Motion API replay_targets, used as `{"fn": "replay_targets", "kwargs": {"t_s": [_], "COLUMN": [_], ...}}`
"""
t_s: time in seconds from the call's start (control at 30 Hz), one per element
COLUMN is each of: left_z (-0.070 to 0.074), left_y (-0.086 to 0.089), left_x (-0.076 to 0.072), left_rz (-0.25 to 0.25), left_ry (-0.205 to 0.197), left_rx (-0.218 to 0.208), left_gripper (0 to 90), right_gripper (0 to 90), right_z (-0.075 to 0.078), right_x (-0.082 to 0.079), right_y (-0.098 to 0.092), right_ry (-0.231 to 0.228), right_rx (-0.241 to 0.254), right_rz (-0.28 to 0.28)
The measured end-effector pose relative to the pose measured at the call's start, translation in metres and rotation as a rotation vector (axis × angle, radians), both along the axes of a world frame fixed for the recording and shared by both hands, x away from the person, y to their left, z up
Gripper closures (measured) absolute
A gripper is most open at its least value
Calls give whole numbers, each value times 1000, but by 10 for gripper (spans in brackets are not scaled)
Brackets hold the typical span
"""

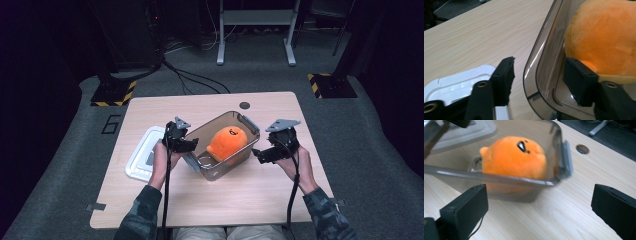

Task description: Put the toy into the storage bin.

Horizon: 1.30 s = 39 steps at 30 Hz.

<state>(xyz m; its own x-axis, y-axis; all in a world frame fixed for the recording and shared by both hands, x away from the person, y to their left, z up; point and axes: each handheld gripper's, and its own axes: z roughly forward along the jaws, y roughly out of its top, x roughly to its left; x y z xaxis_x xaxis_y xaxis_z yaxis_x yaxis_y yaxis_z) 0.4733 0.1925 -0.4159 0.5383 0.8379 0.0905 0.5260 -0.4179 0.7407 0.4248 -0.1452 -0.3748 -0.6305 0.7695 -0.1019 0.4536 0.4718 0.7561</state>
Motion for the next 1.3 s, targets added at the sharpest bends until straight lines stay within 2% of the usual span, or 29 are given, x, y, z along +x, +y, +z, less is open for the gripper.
{"fn": "replay_targets", "kwargs": {"t_s": [0.03, 0.07, 0.17, 0.2, 0.23, 0.27, 0.3, 0.37, 0.57, 0.7, 0.8, 0.83, 0.87, 1.0, 1.2, 1.3], "left_z": [0, 1, 2, 3, 3, 4, 5, 6, 13, 15, 17, 19, 20, 26, 30, 29], "left_y": [0, 1, 3, 5, 5, 7, 8, 10, 17, 22, 28, 30, 32, 39, 54, 63], "left_x": [0, 0, 0, 0, 0, -1, -1, -2, -5, -9, -10, -11, -11, -13, -17, -19], "left_rz": [0, 2, 4, 7, 7, 9, 11, 14, 20, 32, 36, 38, 41, 49, 77, 101], "left_ry": [0, 0, 0, -1, -1, -4, -1, -2, -10, -18, -21, -22, -28, -35, -50, -57], "left_rx": [0, -8, -14, -28, -28, -39, -42, -46, -70, -97, -119, -115, -119, -125, -136, -159], "left_gripper": [344, 324, 260, 229, 210, 193, 180, 152, 97, 75, 61, 52, 44, 32, 22, 19], "right_gripper": [0, 0, 0, 0, 0, 0, 0, 0, 0, 0, 0, 0, 0, 0, 0, 0], "right_z": [0, -8, -15, -25, -25, -36, -41, -53, -90, -121, -142, -148, -151, -152, -154, -154], "right_x": [0, -5, -9, -12, -12, -15, -16, -17, -16, -14, -12, -11, -11, -11, -11, -11], "right_y": [0, -14, -23, -34, -34, -42, -45, -54, -75, -88, -94, -95, -97, -92, -93, -92], "right_ry": [0, -3, -7, -8, -8, -28, -23, 1, 51, 124, 164, 172, 138, 131, 112, 114], "right_rx": [0, 28, 40, 49, 49, 37, 33, 53, 53, 81, 76, 73, 53, 33, 47, 49], "right_rz": [0, -23, -45, -68, -68, -96, -109, -124, -170, -200, -221, -224, -229, -252, -243, -248]}}
